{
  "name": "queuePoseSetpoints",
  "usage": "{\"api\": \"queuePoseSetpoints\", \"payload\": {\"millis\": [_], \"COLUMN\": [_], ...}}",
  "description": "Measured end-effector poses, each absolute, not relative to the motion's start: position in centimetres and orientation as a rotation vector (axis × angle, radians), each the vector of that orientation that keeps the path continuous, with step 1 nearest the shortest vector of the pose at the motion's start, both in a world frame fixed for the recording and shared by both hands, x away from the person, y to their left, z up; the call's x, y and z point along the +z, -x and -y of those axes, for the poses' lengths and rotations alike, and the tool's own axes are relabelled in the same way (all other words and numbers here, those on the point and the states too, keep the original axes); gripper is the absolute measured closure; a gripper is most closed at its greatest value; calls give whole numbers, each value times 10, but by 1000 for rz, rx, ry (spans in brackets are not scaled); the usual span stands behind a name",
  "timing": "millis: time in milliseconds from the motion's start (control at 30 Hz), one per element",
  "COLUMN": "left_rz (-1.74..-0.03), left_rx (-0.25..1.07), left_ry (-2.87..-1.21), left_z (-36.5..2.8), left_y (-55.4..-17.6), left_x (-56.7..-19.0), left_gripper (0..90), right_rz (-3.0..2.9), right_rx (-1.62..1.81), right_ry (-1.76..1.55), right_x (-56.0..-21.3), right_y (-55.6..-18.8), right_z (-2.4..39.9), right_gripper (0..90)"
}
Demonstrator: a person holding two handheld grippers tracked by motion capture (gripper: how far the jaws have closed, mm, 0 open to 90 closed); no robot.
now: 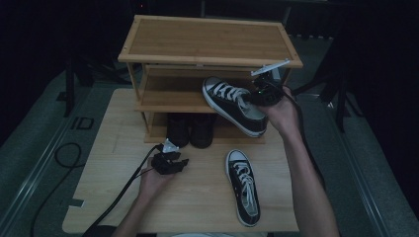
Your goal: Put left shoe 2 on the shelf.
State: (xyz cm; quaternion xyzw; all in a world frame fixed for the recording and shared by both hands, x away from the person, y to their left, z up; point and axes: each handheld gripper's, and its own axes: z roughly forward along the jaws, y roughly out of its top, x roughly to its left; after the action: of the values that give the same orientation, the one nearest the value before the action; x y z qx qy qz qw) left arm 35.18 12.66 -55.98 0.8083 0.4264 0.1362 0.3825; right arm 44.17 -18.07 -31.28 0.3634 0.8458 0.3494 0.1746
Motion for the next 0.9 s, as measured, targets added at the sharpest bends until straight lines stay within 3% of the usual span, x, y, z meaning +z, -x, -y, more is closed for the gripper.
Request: {"api": "queuePoseSetpoints", "payload": {"millis": [200,433,900], "left_rz": [-1088,-1088,-1083], "left_rx": [347,347,363], "left_ry": [-2063,-2059,-2069], "left_z": [-126,-126,-125], "left_y": [-352,-352,-351], "left_x": [-560,-560,-560], "left_gripper": [542,542,543], "right_rz": [-2356,-2356,-2321], "right_rx": [950,945,1016], "right_ry": [-1044,-1034,-1015], "right_x": [-320,-325,-315], "right_y": [-441,-442,-431], "right_z": [178,185,194], "right_gripper": [856,596,467]}}
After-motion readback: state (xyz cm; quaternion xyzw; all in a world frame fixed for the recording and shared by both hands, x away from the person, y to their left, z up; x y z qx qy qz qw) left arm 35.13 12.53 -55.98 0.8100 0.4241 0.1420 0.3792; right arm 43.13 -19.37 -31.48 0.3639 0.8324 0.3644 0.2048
